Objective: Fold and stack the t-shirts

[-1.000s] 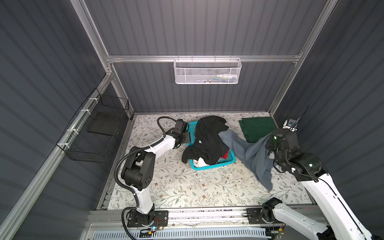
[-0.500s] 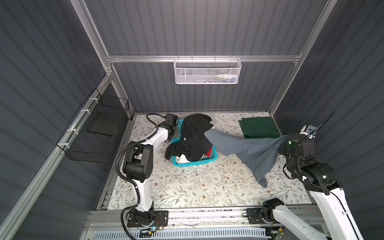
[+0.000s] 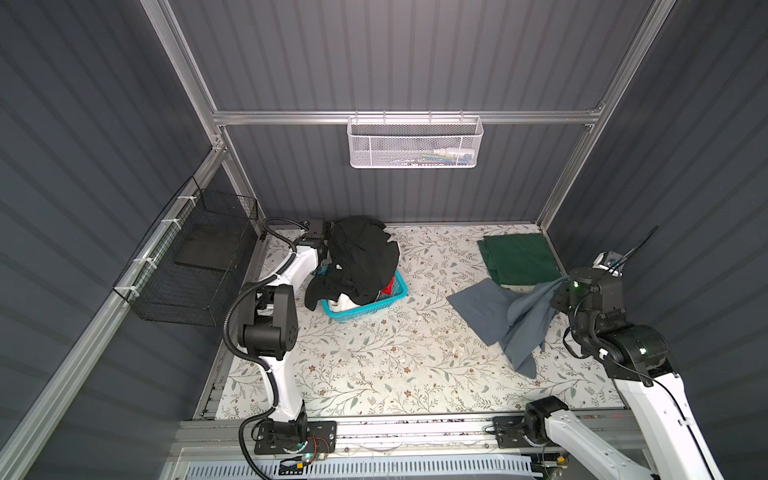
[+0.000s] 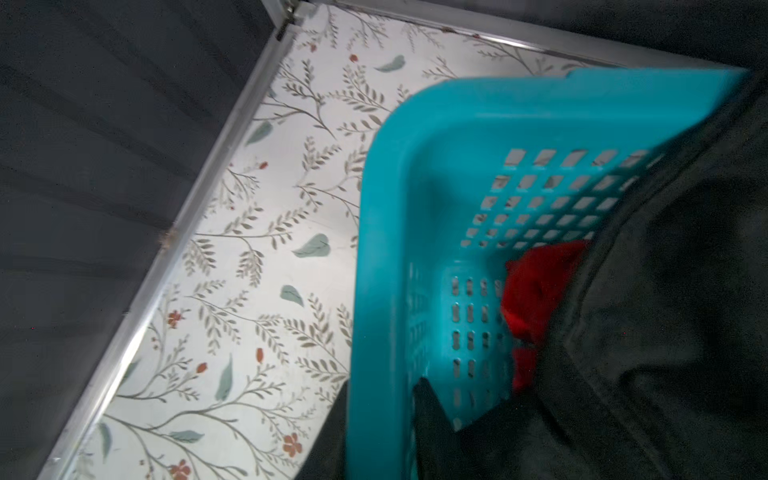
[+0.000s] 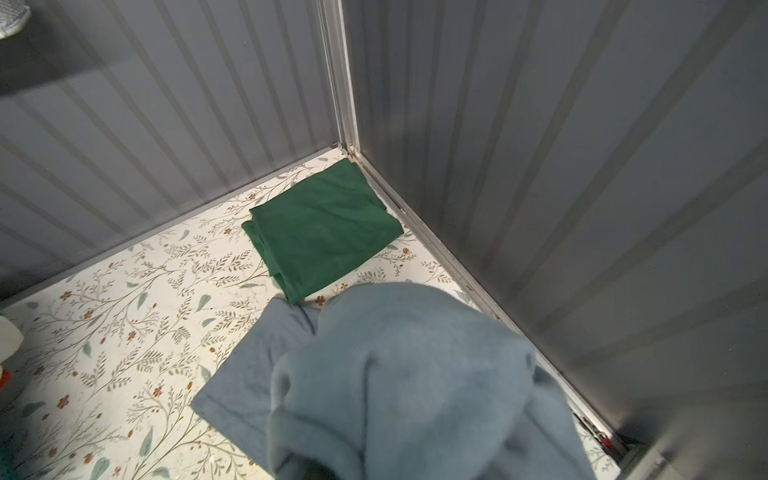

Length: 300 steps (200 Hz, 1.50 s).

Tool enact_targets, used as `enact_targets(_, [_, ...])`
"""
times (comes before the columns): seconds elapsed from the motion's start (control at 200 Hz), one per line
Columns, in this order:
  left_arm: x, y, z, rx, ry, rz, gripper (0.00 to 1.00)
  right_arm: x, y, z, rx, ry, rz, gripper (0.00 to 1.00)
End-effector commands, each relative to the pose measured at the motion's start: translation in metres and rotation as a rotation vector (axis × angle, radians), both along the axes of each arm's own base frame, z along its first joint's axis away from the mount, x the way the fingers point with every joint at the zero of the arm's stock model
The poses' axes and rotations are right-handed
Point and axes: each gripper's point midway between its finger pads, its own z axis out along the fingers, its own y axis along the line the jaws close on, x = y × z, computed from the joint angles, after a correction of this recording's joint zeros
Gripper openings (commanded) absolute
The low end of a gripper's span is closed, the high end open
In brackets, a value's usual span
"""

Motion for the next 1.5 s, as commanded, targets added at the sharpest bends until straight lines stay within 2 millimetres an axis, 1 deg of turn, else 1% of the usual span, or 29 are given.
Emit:
enact_targets(0.0, [0.017, 0.021, 0.020, 0.160, -0.019, 0.021, 0.37, 0.016, 0.028, -0.020, 0.143, -0.012, 0.099, 0.00])
enact_targets(0.035, [0.024, 0.022, 0.023, 0.187, -0.021, 0.010, 0.43, 0.020, 0.037, -0.030, 0.184, 0.004, 0.131, 0.00])
enact_targets(0.085, [0.030, 0.026, 0.025, 0.233, -0.002, 0.007, 0.59, 0.025, 0.049, -0.045, 0.245, 0.030, 0.158, 0.00])
enact_targets(0.145, [0.035, 0.030, 0.032, 0.271, 0.019, 0.009, 0.69, 0.031, 0.065, -0.061, 0.312, 0.060, 0.213, 0.00])
enact_targets(0.2, [0.032, 0.029, 0.041, 0.265, 0.018, 0.011, 0.79, 0.034, 0.078, -0.073, 0.363, 0.080, 0.251, 0.00])
enact_targets(0.24, [0.030, 0.024, 0.052, 0.231, -0.020, 0.008, 0.82, 0.036, 0.085, -0.079, 0.387, 0.090, 0.267, 0.00])
enact_targets(0.29, [0.025, 0.013, 0.065, 0.168, -0.076, -0.010, 0.84, 0.038, 0.092, -0.084, 0.405, 0.095, 0.285, 0.00])
enact_targets(0.34, [0.019, -0.005, 0.081, 0.113, -0.136, -0.046, 0.87, 0.039, 0.099, -0.088, 0.419, 0.098, 0.302, 0.00])
enact_targets(0.41, [0.009, -0.038, 0.099, 0.034, -0.193, -0.116, 0.88, 0.043, 0.112, -0.092, 0.437, 0.101, 0.345, 0.12])
enact_targets(0.47, [0.001, -0.072, 0.105, -0.018, -0.203, -0.198, 0.89, 0.045, 0.124, -0.096, 0.443, 0.111, 0.380, 0.15])
enact_targets(0.54, [-0.009, -0.108, 0.106, -0.050, -0.181, -0.267, 0.89, 0.047, 0.136, -0.100, 0.450, 0.127, 0.409, 0.19])
enact_targets(0.595, [-0.016, -0.137, 0.099, -0.104, -0.150, -0.328, 0.90, 0.050, 0.148, -0.105, 0.467, 0.135, 0.432, 0.22])
enact_targets(0.605, [-0.018, -0.145, 0.097, -0.120, -0.144, -0.347, 0.90, 0.050, 0.151, -0.105, 0.470, 0.135, 0.441, 0.22])
enact_targets(0.665, [-0.025, -0.173, 0.083, -0.209, -0.104, -0.394, 0.92, 0.053, 0.169, -0.105, 0.466, 0.136, 0.503, 0.32])
enact_targets(0.7, [-0.029, -0.190, 0.077, -0.252, -0.089, -0.425, 0.92, 0.054, 0.176, -0.104, 0.450, 0.143, 0.525, 0.34])
enact_targets(0.75, [-0.034, -0.207, 0.068, -0.284, -0.069, -0.452, 0.92, 0.054, 0.183, -0.102, 0.429, 0.157, 0.548, 0.35])
enact_targets(0.8, [-0.038, -0.220, 0.058, -0.291, -0.047, -0.467, 0.92, 0.055, 0.185, -0.102, 0.423, 0.164, 0.550, 0.41])
enact_targets(0.825, [-0.040, -0.226, 0.053, -0.297, -0.033, -0.476, 0.92, 0.055, 0.185, -0.102, 0.425, 0.162, 0.546, 0.50])
enact_targets(0.835, [-0.041, -0.228, 0.050, -0.300, -0.027, -0.481, 0.92, 0.055, 0.184, -0.102, 0.425, 0.160, 0.544, 0.57])
enact_targets(0.855, [-0.042, -0.234, 0.046, -0.308, -0.015, -0.491, 0.92, 0.055, 0.183, -0.102, 0.426, 0.156, 0.539, 0.66])
enact_targets(0.895, [-0.045, -0.241, 0.036, -0.322, 0.012, -0.500, 0.92, 0.054, 0.181, -0.102, 0.426, 0.146, 0.529, 0.78])
enact_targets(0.95, [-0.048, -0.247, 0.025, -0.324, 0.045, -0.502, 0.92, 0.053, 0.176, -0.102, 0.424, 0.128, 0.510, 0.86])
enact_targets(1.005, [-0.051, -0.252, 0.017, -0.323, 0.067, -0.506, 0.92, 0.050, 0.169, -0.102, 0.416, 0.111, 0.489, 0.90])
enact_targets(1.07, [-0.053, -0.259, 0.010, -0.329, 0.082, -0.515, 0.92, 0.047, 0.162, -0.102, 0.407, 0.095, 0.465, 0.92])
enact_targets(1.146, [-0.055, -0.265, 0.001, -0.342, 0.099, -0.524, 0.88, 0.043, 0.154, -0.102, 0.395, 0.086, 0.441, 0.93])
enact_targets(1.261, [-0.057, -0.269, -0.016, -0.340, 0.143, -0.527, 0.84, 0.040, 0.148, -0.103, 0.383, 0.080, 0.424, 0.94])
enact_targets(1.311, [-0.058, -0.269, -0.024, -0.333, 0.163, -0.525, 0.79, 0.039, 0.146, -0.103, 0.379, 0.080, 0.421, 0.94])
enact_targets(1.421, [-0.064, -0.265, -0.036, -0.312, 0.207, -0.528, 0.62, 0.039, 0.145, -0.103, 0.373, 0.082, 0.413, 0.95])
enact_targets(1.496, [-0.068, -0.260, -0.041, -0.288, 0.221, -0.527, 0.56, 0.039, 0.144, -0.104, 0.366, 0.083, 0.411, 0.95])
